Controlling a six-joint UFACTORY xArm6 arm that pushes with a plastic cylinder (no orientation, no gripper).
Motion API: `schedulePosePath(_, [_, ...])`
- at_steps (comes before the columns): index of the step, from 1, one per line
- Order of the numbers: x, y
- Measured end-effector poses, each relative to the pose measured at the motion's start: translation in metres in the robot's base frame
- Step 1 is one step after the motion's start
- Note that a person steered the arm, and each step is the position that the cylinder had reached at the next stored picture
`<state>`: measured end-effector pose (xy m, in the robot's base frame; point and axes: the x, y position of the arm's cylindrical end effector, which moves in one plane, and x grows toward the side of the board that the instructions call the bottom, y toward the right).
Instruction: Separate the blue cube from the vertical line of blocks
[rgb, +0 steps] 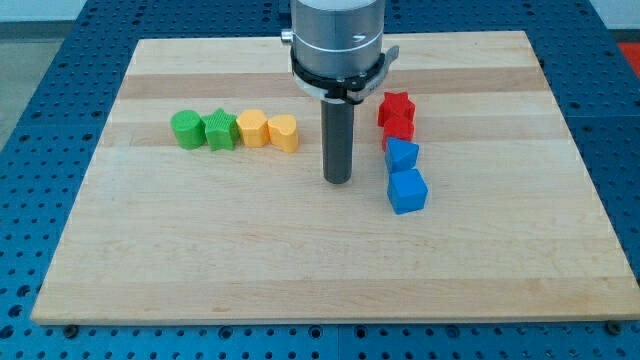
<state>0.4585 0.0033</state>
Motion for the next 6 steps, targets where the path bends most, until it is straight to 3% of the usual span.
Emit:
schedulePosePath(1, [0.001,0.0])
schedulePosePath(2, [0.081,0.01])
schedulePosePath(4, [0.11,0.014])
schedulePosePath(6, [0.11,0.179])
